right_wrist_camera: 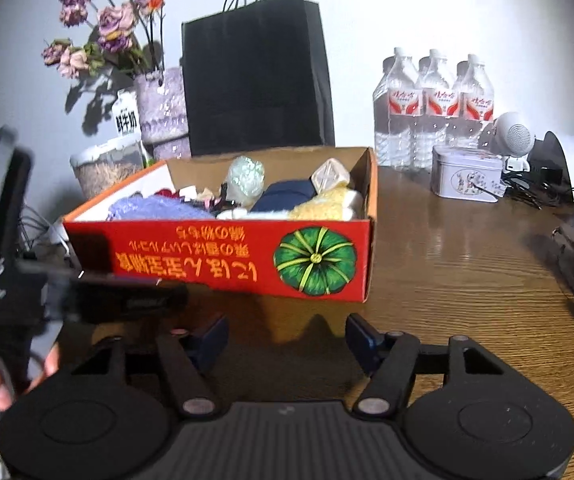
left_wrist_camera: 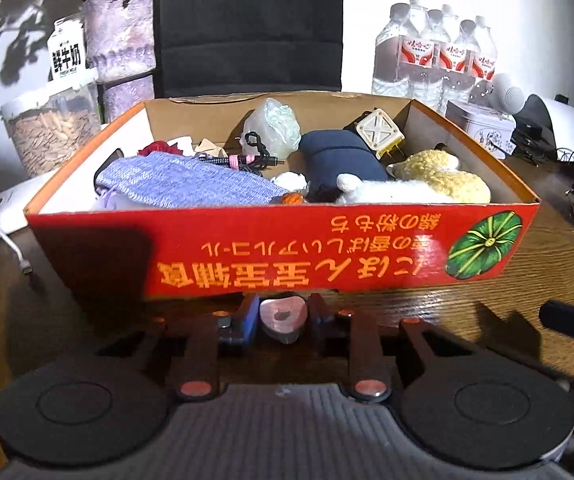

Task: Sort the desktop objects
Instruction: 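Grasp the small white item in front of the box with the left tool, then carry the white item into the box and open the left tool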

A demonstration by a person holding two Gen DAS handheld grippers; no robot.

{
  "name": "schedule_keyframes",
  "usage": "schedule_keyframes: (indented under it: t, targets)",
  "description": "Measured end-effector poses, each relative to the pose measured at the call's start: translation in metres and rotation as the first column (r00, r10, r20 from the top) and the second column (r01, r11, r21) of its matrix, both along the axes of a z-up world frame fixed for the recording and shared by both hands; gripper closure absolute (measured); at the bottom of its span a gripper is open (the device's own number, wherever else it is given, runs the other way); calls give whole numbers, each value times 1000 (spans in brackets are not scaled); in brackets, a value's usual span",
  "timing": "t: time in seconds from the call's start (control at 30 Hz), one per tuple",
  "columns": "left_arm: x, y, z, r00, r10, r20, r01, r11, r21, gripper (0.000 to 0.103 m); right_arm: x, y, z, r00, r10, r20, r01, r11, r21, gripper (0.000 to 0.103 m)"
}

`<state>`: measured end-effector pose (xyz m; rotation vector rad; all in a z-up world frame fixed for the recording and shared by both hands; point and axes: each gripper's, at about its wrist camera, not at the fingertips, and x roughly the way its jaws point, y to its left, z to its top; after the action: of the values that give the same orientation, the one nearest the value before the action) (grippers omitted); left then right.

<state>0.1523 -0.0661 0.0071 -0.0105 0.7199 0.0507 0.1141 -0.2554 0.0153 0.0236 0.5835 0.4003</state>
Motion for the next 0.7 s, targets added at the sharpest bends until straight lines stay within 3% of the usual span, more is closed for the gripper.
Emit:
schedule_keyframes:
  t: [0.13,0.23,0.27,0.3,0.37,0.43,0.7]
  targets:
    - [-26,8,3,1000,-6,2,6,999,-37,76,1,-3,1,1000,0,-8,1,1000,19,43]
    - [-54,16,9,1000,4,30,-3,1000,-24,76,-1,1,1,1000,14,-4,-14,1000,4,57]
    - [-63,18,11,999,10,42,-9,1000,-21,76,-3,2,1,1000,23,3,-23,1000,1,64]
    - [-73,20,13,999,12,46,-11,1000,-18,76,-4,4,0,999,36,5,-36,999,-3,80]
    - [-86,26,18,999,7,44,-6,999,-32,76,-6,7,1,998,58,-9,-58,998,11,96]
    - [-100,29,23,999,2,50,0,999,-39,76,-14,12,4,998,62,-16,-62,998,15,97]
    - [-164,35,50,990,-60,127,62,998,-11,76,-102,19,29,992,86,94,-84,996,-30,102]
